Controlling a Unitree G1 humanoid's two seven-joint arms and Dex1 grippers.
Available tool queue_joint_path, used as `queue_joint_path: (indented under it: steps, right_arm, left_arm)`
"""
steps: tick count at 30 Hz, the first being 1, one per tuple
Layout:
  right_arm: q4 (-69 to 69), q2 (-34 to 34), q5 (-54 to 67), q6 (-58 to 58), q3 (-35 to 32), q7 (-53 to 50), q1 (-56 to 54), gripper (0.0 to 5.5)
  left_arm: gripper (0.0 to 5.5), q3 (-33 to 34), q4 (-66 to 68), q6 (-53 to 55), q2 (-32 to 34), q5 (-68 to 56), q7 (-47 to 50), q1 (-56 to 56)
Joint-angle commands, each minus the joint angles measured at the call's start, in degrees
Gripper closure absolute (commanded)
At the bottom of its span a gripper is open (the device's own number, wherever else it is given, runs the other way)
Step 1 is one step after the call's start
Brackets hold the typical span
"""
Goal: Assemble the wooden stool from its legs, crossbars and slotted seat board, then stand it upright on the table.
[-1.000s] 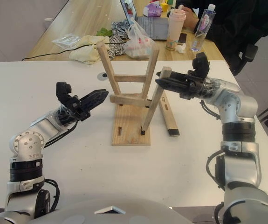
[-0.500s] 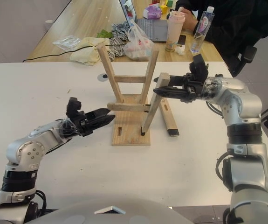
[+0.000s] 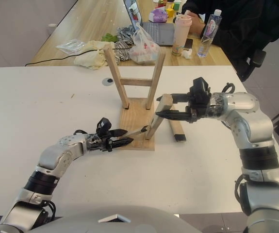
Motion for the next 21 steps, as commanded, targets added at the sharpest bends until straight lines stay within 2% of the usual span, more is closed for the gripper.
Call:
queue_joint_path:
  steps: [1, 6, 16, 21]
  right_arm:
    - [1.58, -1.87, -6.66, 3.81, 5.93, -1.22, 5.48, 3.45]
    - [1.88, -2.53, -8.61, 2.47, 7.47, -1.6, 5.3, 3.45]
    - [1.97, -2.79, -9.89, 0.41, 8.53, -3.09, 5.45, 3.45]
    - [1.92, -2.64, -10.82, -0.72, 9.03, -3.84, 5.34, 3.45]
  left_arm:
    - [2.53, -1.87, 4.55, 2.28, 0.42, 3.89, 1.51, 3.34]
    - [2.53, -2.15, 3.48, 0.26, 1.51, 5.4, 1.32, 3.39]
    - [4.05, -2.38, -7.12, -1.17, 5.23, 11.13, 4.71, 4.8]
    - [4.91, -2.37, -10.27, -1.27, 8.89, 12.97, 1.3, 1.85]
